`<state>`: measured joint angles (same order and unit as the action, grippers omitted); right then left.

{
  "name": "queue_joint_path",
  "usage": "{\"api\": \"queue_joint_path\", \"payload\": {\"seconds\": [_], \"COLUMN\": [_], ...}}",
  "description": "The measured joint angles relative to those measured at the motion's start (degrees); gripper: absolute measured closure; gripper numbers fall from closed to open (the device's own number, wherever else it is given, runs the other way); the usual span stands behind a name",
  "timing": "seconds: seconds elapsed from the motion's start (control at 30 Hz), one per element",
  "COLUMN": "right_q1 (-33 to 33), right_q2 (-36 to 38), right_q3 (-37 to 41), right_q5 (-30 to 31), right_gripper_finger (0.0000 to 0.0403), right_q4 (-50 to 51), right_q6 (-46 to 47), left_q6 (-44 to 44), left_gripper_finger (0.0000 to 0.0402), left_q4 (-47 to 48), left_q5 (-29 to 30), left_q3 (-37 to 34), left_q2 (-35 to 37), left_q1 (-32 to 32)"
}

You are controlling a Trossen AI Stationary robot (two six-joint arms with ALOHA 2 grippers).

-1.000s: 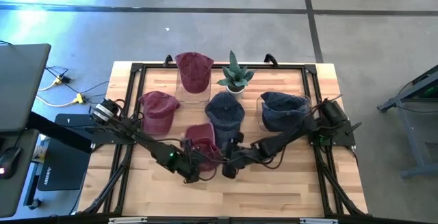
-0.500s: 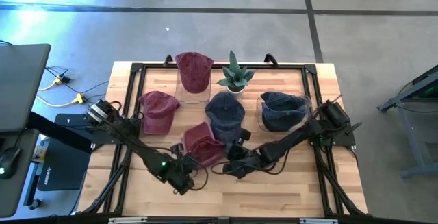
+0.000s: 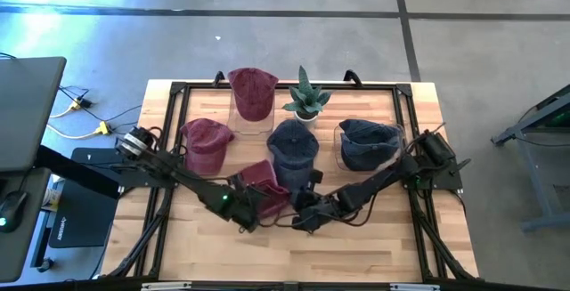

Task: Pick & Place hat
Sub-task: Put the bottom red cap into the left transparent bin

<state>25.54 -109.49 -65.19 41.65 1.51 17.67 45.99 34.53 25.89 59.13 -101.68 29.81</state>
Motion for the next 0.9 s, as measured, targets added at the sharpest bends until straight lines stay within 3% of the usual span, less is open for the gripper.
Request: {"api": "queue_joint_path", "payload": {"seconds": [0.13,0.27,0.6,0.73,0.9], "right_q1": [0.41,0.11,-0.15,-0.15,-0.15], "right_q2": [0.38,0.44,0.46,0.46,0.48], "right_q3": [0.0,0.0,0.0,0.0,0.0], "right_q5": [-2.05,-6.44,-7.52,-7.58,-7.76], "right_gripper_finger": [0.0393,0.0397,0.0379,0.0386,0.0397], "right_q4": [0.68,0.42,0.58,0.53,0.44], "right_q6": [-0.36,-0.83,0.33,0.3,0.3], "left_q6": [1.56,2.26,-7.4,-11.77,-16.89], "left_gripper_finger": [0.0398,0.04,0.0394,0.0353,0.0249], "left_q4": [3.9,8.62,4.0,0.92,-3.84], "left_q5": [-5.91,-3.91,-1.76,-7.15,-10.86], "left_q3": [-0.41,2.09,6.53,6.53,6.53], "left_q2": [0.42,2.26,3.03,3.03,1.84], "left_q1": [-0.56,0.24,4.21,3.92,3.97]}}
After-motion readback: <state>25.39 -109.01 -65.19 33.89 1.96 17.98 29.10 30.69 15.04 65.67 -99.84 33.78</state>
